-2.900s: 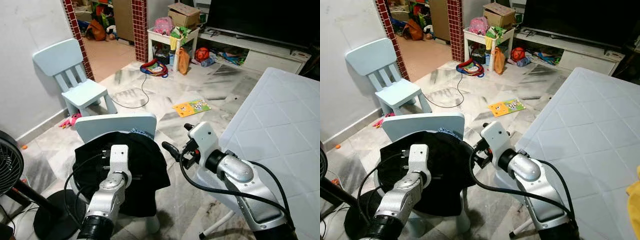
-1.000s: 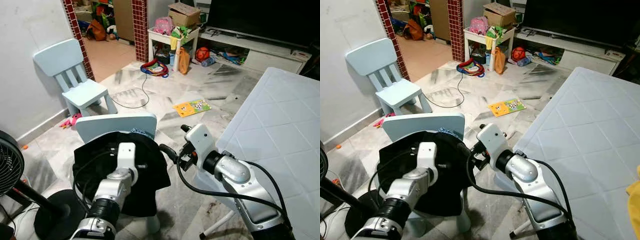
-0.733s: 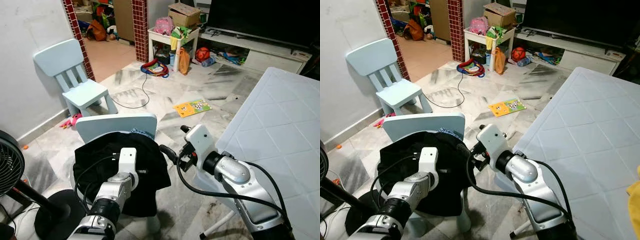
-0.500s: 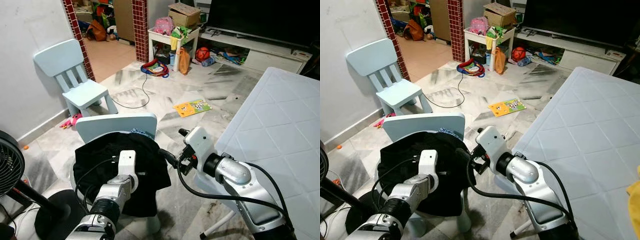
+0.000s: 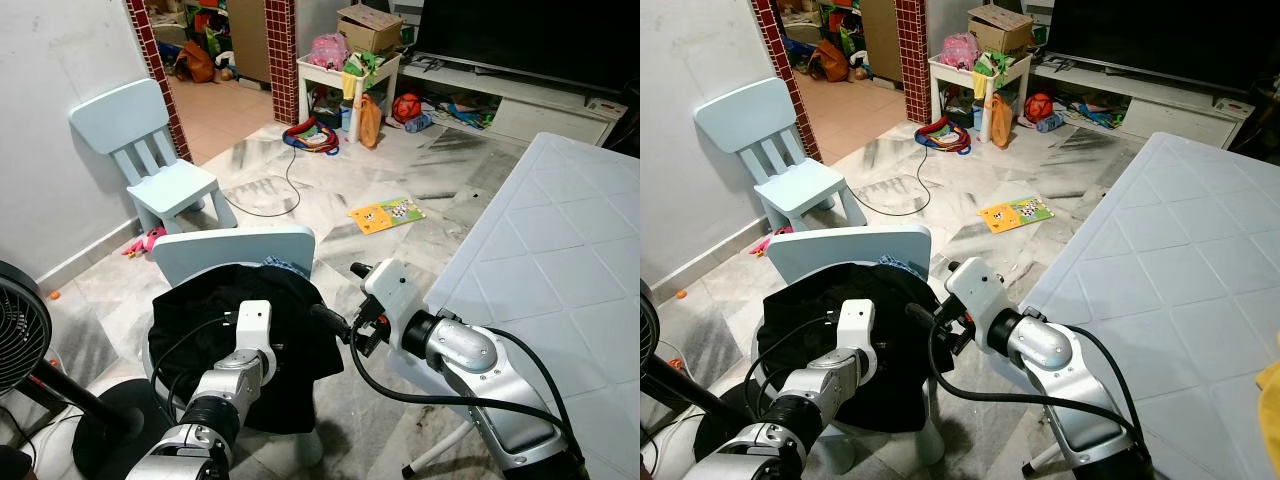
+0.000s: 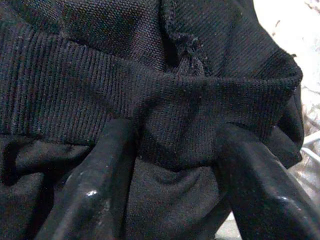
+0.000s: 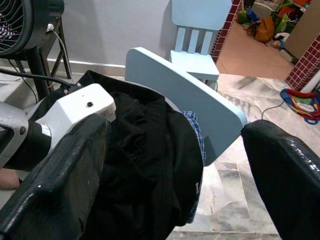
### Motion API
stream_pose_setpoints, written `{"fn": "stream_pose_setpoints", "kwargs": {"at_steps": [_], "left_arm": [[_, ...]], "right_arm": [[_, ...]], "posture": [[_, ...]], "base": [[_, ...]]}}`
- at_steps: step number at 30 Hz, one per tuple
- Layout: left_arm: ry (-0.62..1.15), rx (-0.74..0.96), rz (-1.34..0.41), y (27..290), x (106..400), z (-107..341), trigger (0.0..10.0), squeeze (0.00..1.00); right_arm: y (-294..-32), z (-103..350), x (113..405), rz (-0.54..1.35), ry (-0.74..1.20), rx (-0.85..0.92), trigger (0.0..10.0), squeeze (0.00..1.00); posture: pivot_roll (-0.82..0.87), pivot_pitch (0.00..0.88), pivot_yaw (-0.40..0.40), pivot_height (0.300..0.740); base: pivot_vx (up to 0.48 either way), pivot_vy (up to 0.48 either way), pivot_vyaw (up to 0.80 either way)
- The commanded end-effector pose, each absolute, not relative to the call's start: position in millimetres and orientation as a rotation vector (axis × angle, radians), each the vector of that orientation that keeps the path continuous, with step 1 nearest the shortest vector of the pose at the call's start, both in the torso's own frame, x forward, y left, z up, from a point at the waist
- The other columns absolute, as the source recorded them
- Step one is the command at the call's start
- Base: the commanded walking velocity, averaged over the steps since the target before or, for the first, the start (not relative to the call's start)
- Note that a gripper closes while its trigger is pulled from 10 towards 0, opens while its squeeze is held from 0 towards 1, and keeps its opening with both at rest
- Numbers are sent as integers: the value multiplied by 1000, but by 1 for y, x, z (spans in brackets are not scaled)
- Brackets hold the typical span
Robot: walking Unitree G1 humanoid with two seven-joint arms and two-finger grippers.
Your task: Hang hanger
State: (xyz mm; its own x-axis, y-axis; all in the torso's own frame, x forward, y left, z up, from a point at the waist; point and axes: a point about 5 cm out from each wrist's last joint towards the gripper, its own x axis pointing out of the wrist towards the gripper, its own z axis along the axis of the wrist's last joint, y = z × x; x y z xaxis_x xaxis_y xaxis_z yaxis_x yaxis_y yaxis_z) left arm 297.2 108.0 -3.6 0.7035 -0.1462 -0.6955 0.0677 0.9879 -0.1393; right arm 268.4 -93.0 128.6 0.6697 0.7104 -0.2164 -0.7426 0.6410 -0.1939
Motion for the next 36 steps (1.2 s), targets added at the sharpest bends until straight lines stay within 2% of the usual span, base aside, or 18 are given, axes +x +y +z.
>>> {"fn": "stream_pose_setpoints", "kwargs": {"at_steps": [1,17,23,31,36], "left_arm": [[772,-106,-117,106,300,-1,0,0],[688,-127,-111,104,306,5,0,0],[526,-144,-124,103,317,24,0,0],[374,-86,-134,107,322,43,0,0],[331,39,-203,109,314,50,0,0]], "right_arm": [[-92,129,267,836,122,-283,10000,0],[-93,128,268,845,125,-291,10000,0],[-93,129,270,846,122,-294,10000,0],[-94,130,272,842,119,-298,10000,0],[-95,130,273,841,118,-298,10000,0]], "posture": [[-165,0,40,740],[-165,0,31,740],[-163,0,21,740],[-158,0,15,740],[-157,0,14,740]], "base": [[0,0,0],[0,0,0],[0,0,0],[0,0,0],[0,0,0]]}}
